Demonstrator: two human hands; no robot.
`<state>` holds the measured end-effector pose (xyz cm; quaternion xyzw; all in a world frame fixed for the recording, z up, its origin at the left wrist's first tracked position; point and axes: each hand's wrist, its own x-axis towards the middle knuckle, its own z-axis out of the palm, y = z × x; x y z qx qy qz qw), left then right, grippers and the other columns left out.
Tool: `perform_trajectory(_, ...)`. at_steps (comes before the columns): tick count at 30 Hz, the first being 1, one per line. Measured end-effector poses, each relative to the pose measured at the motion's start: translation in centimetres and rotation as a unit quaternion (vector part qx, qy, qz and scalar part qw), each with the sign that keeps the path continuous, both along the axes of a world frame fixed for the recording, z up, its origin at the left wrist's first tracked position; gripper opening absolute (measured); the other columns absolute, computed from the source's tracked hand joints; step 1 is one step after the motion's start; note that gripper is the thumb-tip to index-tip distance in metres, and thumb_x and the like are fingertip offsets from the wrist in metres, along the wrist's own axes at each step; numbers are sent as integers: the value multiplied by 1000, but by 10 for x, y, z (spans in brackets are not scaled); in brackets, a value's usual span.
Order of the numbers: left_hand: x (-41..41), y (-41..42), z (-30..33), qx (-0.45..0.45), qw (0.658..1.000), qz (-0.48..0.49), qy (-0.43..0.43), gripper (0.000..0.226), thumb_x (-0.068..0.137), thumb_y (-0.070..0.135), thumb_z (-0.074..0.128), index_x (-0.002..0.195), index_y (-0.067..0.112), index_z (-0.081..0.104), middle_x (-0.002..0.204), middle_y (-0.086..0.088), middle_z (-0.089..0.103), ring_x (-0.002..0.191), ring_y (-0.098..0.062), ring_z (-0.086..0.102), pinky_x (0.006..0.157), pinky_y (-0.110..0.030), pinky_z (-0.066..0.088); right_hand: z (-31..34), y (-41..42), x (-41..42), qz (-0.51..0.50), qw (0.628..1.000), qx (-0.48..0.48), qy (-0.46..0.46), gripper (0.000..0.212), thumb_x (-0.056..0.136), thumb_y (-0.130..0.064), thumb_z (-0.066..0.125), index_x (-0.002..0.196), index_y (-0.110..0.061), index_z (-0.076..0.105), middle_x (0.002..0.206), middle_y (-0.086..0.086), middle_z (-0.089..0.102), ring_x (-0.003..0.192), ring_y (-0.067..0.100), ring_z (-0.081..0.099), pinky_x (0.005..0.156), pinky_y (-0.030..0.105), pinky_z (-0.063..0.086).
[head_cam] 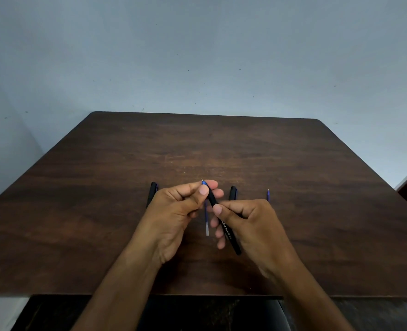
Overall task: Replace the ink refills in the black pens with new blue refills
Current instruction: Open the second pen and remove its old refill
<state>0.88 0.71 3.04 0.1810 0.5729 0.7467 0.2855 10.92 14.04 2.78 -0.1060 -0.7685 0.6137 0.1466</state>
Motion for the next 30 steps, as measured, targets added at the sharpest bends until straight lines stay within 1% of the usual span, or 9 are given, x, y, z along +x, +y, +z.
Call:
perform_trajectory(6,3,7,-8,4,998,70,8,19,76,26,73,90,16,83,97,-13,80,85,-20,75,90,-37,56,-5,-5,-1,-42,996,72,16,24,97,-20,63,82,-7,76,65,9,70,49,22,67,53,30,58)
perform_trajectory(11,7,12,-8,-2,989,145,-15,29,63,29,85,82,7,82,88,-12,80,88,-21,77,99,-43,53,-9,-10,-1,-78,987,138,37,15,94,-20,68,86,-11,77,67,0,67,50,15,66,53,32,59)
perform_trajectory(14,9,16,-4,-15,987,158,-14,56,50,42,89,88,3,79,74,1,76,65,-3,66,84,-33,50,-5,-12,-2,-98,983,147,46,9,91,-23,71,90,-18,78,68,-4,66,47,11,66,49,20,55)
perform_trajectory(16,8,15,-3,-16,992,123,-14,63,54,48,87,96,2,76,70,5,67,59,-2,57,72,-27,45,-3,-13,-2,-108,982,146,58,5,89,-22,74,91,-24,78,67,-6,66,45,9,65,48,14,50)
perform_trajectory(18,5,10,-3,-26,997,68,-1,51,66,55,81,100,17,78,85,6,74,75,-8,66,80,-30,47,-1,-12,-1,-114,981,141,62,10,89,-23,74,88,-33,75,65,-5,66,43,9,65,48,15,51)
perform_trajectory(20,1,4,-5,-44,998,11,32,40,81,52,72,114,30,76,114,10,76,109,-7,68,100,-38,43,0,-9,-2,-116,981,146,58,11,90,-23,73,84,-32,75,64,-5,66,43,9,65,49,21,55)
perform_trajectory(22,-3,0,-5,-47,996,-21,67,35,87,41,64,121,35,72,124,10,73,120,-5,63,98,-38,37,0,-7,-2,-113,980,155,49,7,90,-22,72,86,-23,78,63,-5,66,43,9,65,50,25,57)
perform_trajectory(26,-5,-1,-5,-34,998,15,55,32,78,36,73,109,31,78,112,1,78,103,-3,70,81,-32,38,-1,-6,-3,-110,982,149,47,6,89,-21,74,89,-22,79,62,-5,66,43,8,65,49,23,55)
perform_trajectory(30,-5,6,-7,-40,994,101,11,50,52,48,87,93,21,82,99,-1,81,86,-2,69,79,-31,38,0,-8,-2,-111,982,141,51,7,87,-22,76,93,-26,78,63,-8,68,43,7,66,50,16,53)
